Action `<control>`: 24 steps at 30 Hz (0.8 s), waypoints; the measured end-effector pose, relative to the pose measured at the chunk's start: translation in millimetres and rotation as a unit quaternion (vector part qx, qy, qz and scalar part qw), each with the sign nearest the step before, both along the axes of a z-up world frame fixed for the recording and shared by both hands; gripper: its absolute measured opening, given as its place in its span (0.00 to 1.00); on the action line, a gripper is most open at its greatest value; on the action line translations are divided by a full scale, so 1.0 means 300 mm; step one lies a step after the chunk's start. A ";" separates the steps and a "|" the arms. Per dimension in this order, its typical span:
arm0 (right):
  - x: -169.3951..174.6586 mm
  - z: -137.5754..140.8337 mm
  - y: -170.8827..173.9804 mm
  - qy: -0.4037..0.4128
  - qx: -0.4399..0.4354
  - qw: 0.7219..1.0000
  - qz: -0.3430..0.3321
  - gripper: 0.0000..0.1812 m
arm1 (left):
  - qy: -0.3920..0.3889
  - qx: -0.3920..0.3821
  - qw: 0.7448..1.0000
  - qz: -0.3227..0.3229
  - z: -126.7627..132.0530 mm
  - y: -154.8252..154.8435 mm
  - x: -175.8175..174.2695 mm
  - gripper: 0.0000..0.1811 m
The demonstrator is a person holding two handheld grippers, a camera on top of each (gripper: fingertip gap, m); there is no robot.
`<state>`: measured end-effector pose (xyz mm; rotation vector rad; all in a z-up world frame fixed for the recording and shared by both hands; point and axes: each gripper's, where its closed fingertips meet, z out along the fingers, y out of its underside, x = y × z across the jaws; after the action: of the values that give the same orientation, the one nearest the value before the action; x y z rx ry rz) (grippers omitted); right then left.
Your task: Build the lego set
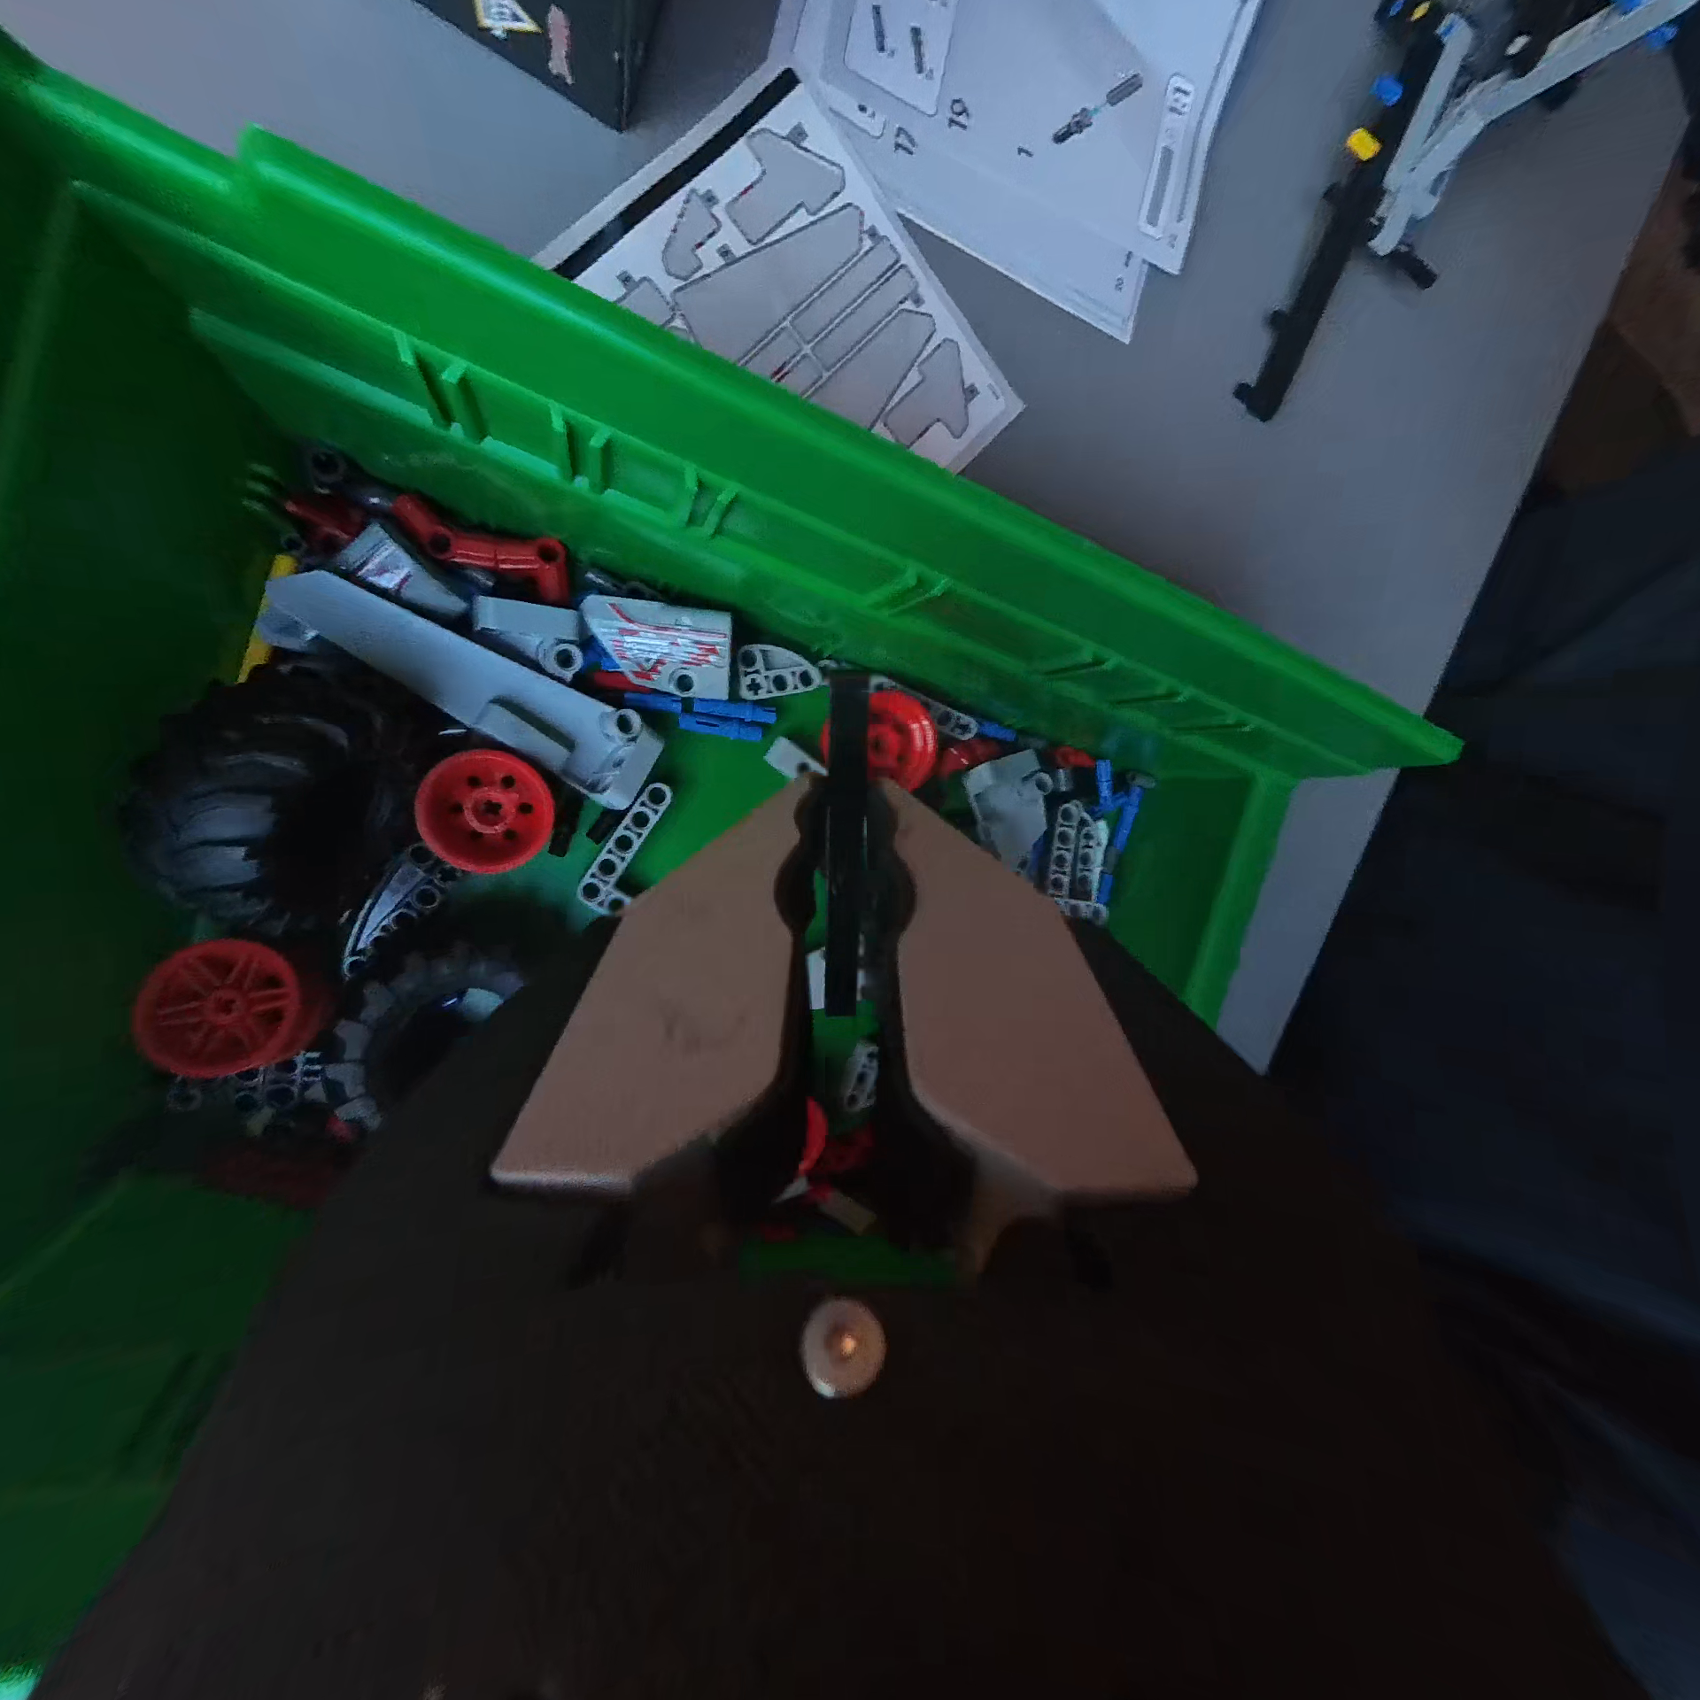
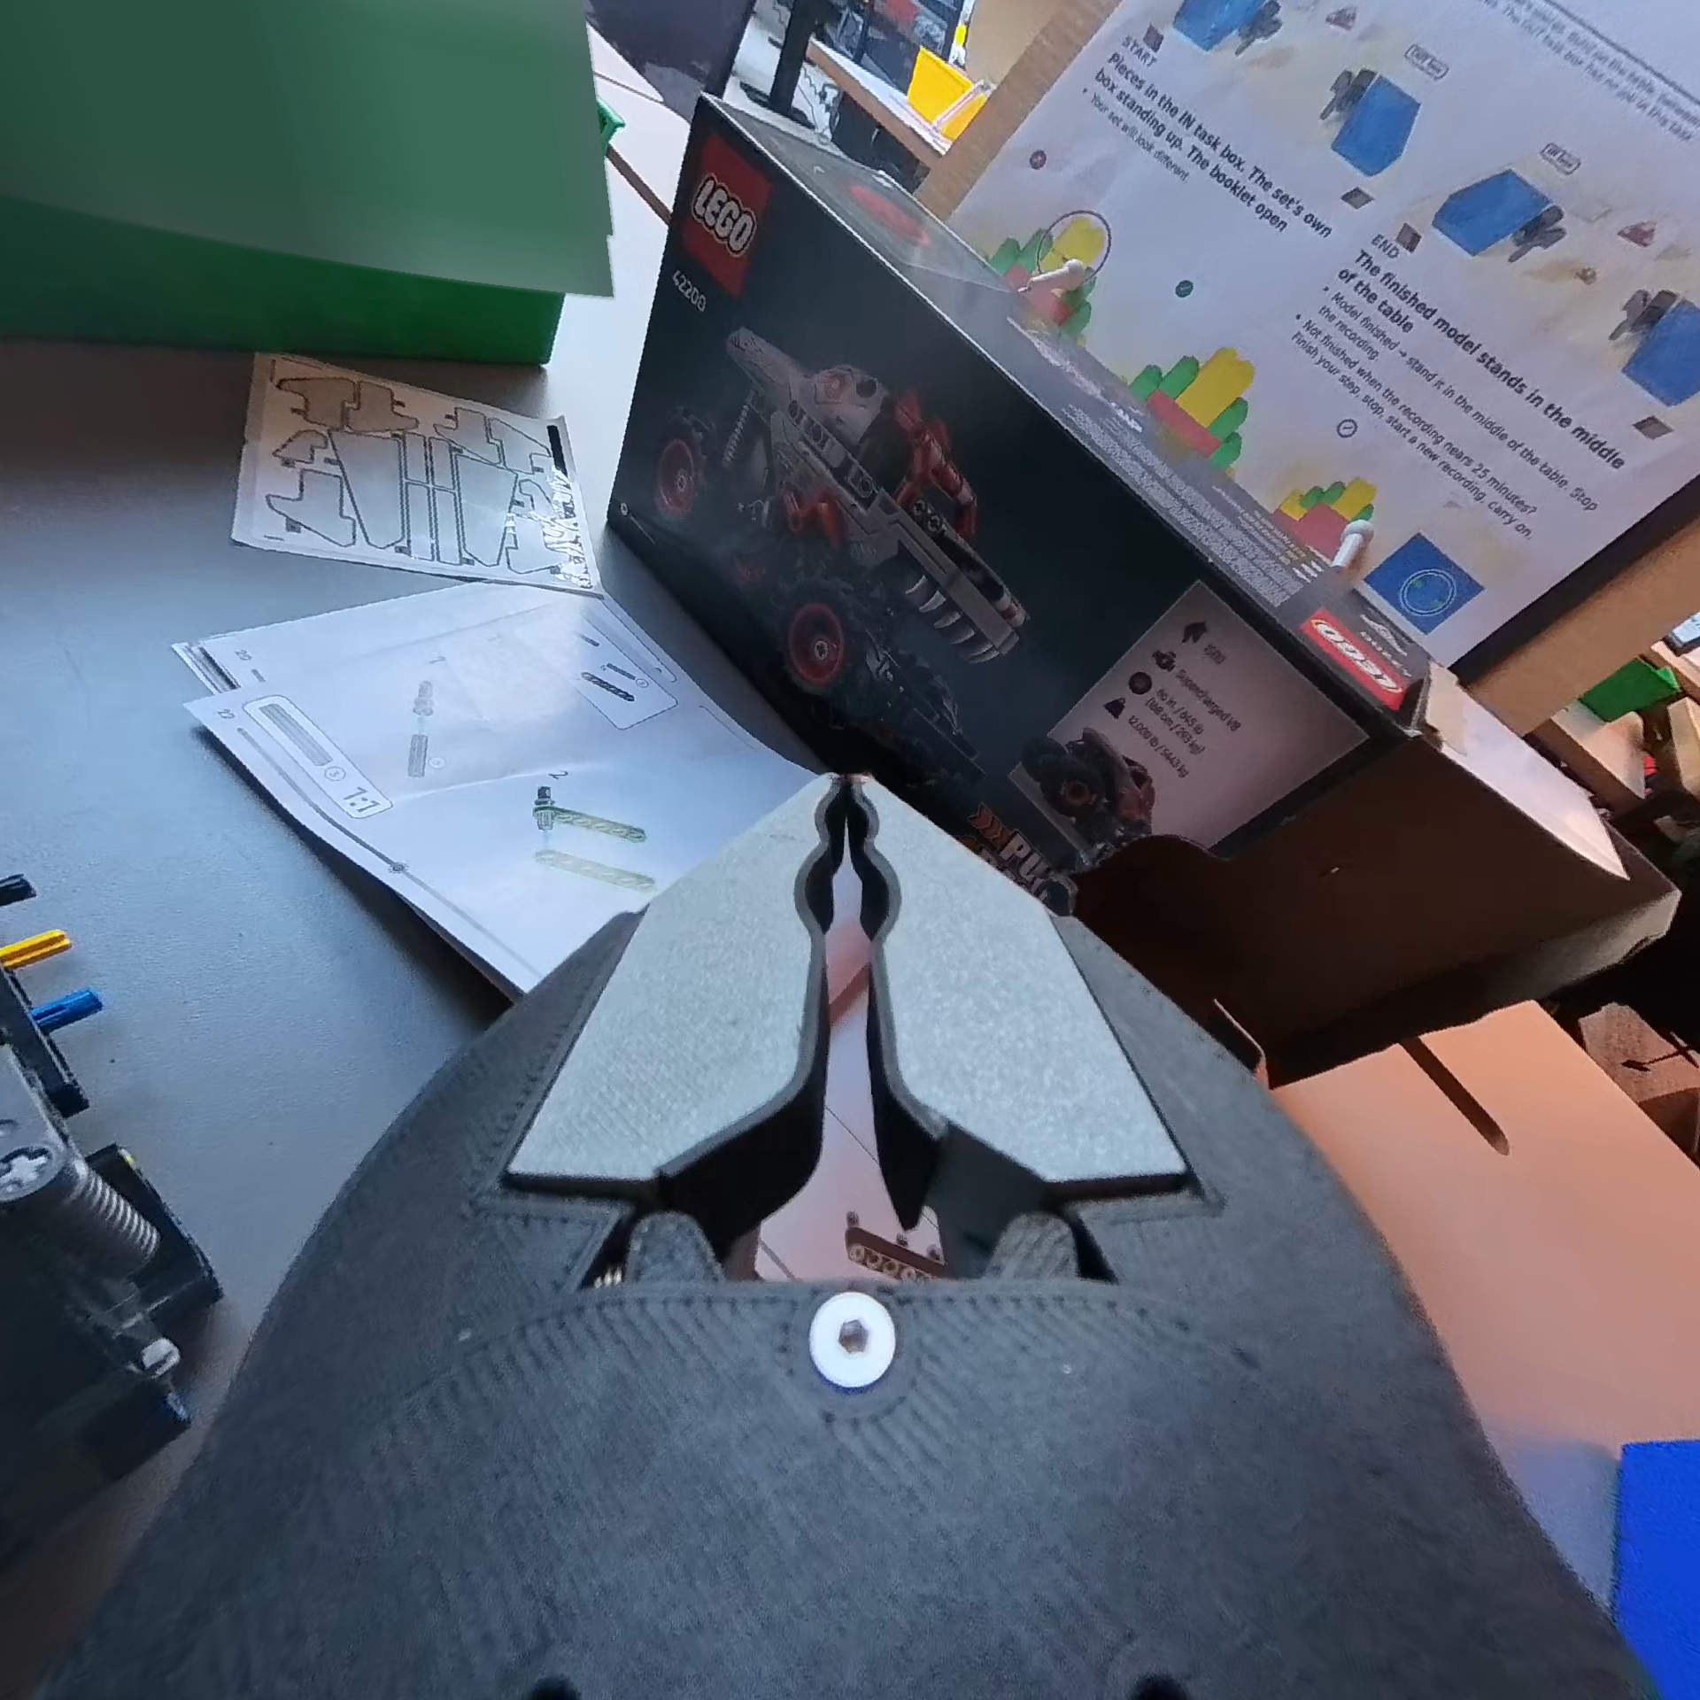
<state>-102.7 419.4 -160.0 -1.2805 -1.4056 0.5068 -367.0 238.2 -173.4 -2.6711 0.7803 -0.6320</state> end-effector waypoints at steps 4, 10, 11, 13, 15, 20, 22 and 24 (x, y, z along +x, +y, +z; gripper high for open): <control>0.009 0.008 0.010 0.003 0.004 1.000 -0.008 0.00 | 0.005 -0.002 1.000 0.000 -0.006 -0.004 -0.004 0.04; 0.021 0.010 0.024 0.005 0.000 1.000 -0.014 0.00 | 0.019 -0.005 1.000 -0.006 -0.017 -0.003 -0.007 0.04; 0.021 0.010 0.025 0.006 -0.001 1.000 -0.015 0.00 | 0.017 -0.012 1.000 -0.009 -0.023 -0.011 -0.005 0.04; 0.021 0.008 0.027 0.006 -0.003 1.000 -0.014 0.00 | 0.026 -0.020 0.999 -0.011 -0.040 -0.016 -0.011 0.04; 0.021 0.006 0.028 0.004 -0.003 1.000 -0.015 0.00 | 0.028 -0.030 0.999 -0.013 -0.054 -0.021 -0.007 0.04; 0.014 0.009 -0.010 0.002 -0.013 1.000 0.017 0.00 | 0.045 -0.041 0.998 -0.019 -0.081 -0.029 -0.014 0.07; 0.004 -0.010 -0.053 -0.015 -0.045 0.997 0.054 0.00 | 0.045 -0.040 0.998 -0.016 -0.081 -0.027 -0.015 0.11; -0.010 -0.032 -0.094 -0.032 -0.070 0.993 0.086 0.00 | 0.047 -0.037 0.998 -0.014 -0.077 -0.024 -0.018 0.12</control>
<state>-105.6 391.0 -169.7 -1.3027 -1.5650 0.6973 -372.3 231.1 -196.6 -2.7799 0.8360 -0.5551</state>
